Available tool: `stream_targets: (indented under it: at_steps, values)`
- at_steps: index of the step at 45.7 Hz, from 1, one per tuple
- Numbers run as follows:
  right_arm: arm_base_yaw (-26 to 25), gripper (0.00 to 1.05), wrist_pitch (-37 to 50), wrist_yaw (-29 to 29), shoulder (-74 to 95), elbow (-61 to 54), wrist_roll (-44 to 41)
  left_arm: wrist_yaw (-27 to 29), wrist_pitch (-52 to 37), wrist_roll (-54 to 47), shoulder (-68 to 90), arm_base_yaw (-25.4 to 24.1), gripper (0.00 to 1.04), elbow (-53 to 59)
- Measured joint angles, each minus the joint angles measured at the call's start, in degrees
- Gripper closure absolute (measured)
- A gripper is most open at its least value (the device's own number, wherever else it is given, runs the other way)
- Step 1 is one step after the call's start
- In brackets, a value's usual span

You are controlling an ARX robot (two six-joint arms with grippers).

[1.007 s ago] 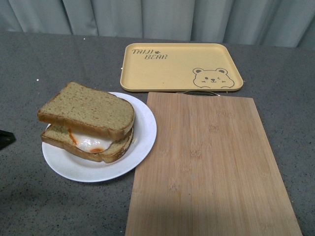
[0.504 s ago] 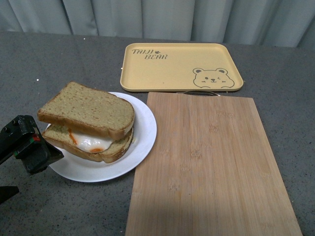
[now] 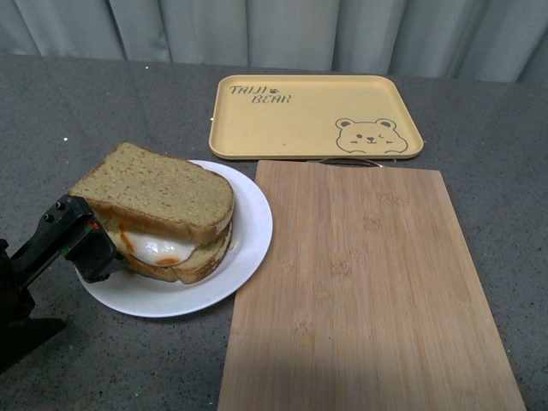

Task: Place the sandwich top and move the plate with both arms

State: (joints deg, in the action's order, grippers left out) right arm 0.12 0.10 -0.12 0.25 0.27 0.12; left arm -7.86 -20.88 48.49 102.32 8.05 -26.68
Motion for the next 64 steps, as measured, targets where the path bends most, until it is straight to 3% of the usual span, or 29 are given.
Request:
stream_targets:
  at_steps: [13,24,36,46,51,64]
  values:
    - [0.0,0.09,0.0,0.0,0.0,0.0,0.0,0.8,4.0,2.5,3.1,1.7,0.69,-4.3]
    - [0.0,0.09,0.0,0.0,0.0,0.0,0.0,0.2,3.5,4.4,2.8,1.7,0.93,-4.9]
    - [0.0,0.09,0.0,0.0,0.0,0.0,0.0,-6.6,-3.1,8.0,-1.5,-0.6,1.00,-1.4]
    - [0.0,0.09,0.0,0.0,0.0,0.0,0.0,-11.8,-24.3,17.5,-4.4,-2.3,1.01,5.4]
    - [0.0,0.09,0.0,0.0,0.0,0.0,0.0,-13.4,-30.3,20.7,-4.5,-2.5,1.01,5.3]
    - [0.0,0.09,0.0,0.0,0.0,0.0,0.0,-8.2,-33.4,25.7,2.1,3.0,1.01,-3.7]
